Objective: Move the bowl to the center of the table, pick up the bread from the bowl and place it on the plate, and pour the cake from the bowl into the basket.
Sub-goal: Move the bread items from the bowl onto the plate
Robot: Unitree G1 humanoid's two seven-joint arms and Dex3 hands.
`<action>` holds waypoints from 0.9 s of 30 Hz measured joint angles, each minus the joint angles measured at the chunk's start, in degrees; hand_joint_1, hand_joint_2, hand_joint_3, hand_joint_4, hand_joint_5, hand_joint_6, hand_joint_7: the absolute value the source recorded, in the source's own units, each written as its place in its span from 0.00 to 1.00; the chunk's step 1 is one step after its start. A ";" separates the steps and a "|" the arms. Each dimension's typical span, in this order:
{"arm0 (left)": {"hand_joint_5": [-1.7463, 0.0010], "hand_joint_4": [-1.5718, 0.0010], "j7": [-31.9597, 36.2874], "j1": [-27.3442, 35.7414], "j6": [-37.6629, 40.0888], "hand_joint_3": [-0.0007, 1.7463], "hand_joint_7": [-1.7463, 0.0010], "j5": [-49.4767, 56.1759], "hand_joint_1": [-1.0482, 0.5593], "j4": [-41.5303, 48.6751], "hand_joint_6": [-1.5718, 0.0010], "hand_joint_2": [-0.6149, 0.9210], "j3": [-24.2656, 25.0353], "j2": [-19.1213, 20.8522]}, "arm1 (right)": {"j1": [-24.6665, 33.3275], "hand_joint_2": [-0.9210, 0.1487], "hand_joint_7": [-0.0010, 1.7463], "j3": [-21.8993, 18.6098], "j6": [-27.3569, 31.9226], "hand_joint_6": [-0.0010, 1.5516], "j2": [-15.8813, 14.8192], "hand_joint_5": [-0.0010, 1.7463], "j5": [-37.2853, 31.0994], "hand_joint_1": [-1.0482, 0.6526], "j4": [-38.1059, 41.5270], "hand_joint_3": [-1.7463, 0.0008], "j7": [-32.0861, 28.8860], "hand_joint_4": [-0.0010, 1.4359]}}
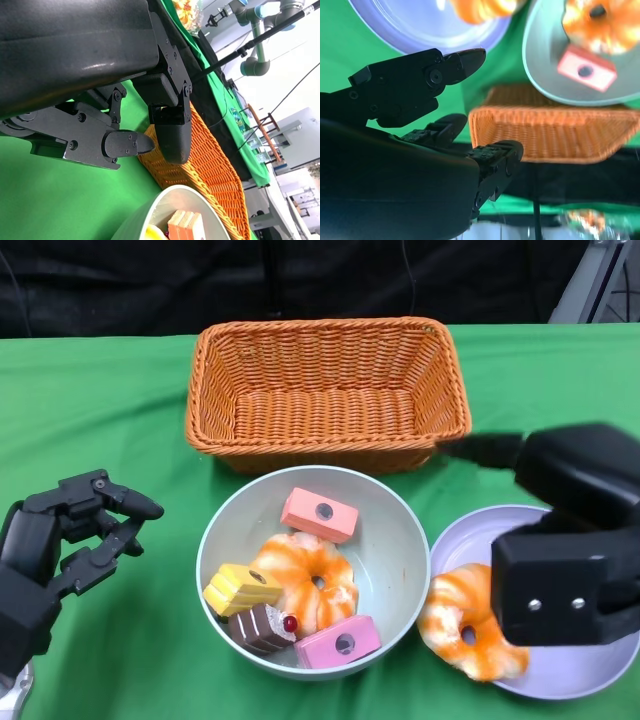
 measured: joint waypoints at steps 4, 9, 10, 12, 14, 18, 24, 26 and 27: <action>0.24 0.48 0.13 -0.02 -0.06 0.21 0.49 0.07 0.60 0.01 0.43 1.00 0.01 0.02 | 1.63 0.11 0.03 -1.07 -1.51 0.32 0.06 0.12 2.32 0.41 -2.34 1.00 -1.72 0.54; 0.24 0.48 0.18 -0.08 -0.06 0.21 0.49 0.09 0.60 0.07 0.44 1.00 0.02 0.03 | 2.36 0.11 0.02 -1.04 -5.61 0.35 0.68 0.09 4.58 0.39 -3.39 1.00 -4.76 0.51; 0.24 0.48 0.19 -0.08 -0.06 0.21 0.49 0.10 0.60 0.10 0.44 1.00 0.02 0.03 | 2.36 0.11 0.02 -0.86 -6.44 0.36 1.00 0.09 4.61 0.38 -3.35 1.00 -5.38 0.53; 0.24 0.48 0.24 -0.09 -0.06 0.21 0.49 0.19 0.60 0.12 0.44 1.00 0.00 0.04 | 2.30 0.10 0.02 -0.30 -7.98 0.36 1.71 0.09 4.67 0.37 -2.92 1.00 -6.33 0.56; 0.24 0.48 0.54 -0.10 -0.05 0.21 0.50 0.67 0.60 0.11 0.44 1.00 0.00 0.05 | 2.18 0.10 0.01 0.41 -9.21 0.37 2.30 0.09 4.70 0.36 -2.20 1.00 -6.85 0.57; 0.24 0.49 0.59 -0.10 -0.04 0.21 0.50 1.02 0.61 0.00 0.44 1.00 0.02 0.04 | 1.60 0.08 0.01 1.51 -9.96 0.37 3.50 0.07 4.93 0.36 -0.87 1.00 -7.00 0.56; 0.24 0.48 0.61 -0.10 -0.04 0.21 0.49 1.04 0.61 -0.29 0.43 1.00 0.06 0.02 | -0.46 0.08 0.01 2.83 -11.16 0.38 5.41 0.06 5.21 0.35 1.20 1.00 -7.12 0.57; 0.23 0.48 0.67 -0.10 -0.04 0.21 0.49 1.05 0.61 -0.29 0.44 1.00 0.07 0.02 | -0.89 0.08 0.01 3.55 -11.86 0.39 6.06 0.05 5.70 0.35 2.15 1.00 -7.25 0.57; 0.23 0.48 0.75 -0.10 -0.04 0.21 0.49 1.09 0.61 -0.28 0.44 1.00 0.07 0.02 | -1.11 0.08 0.01 3.74 -12.41 0.39 6.38 0.05 5.78 0.35 2.77 1.00 -7.36 0.58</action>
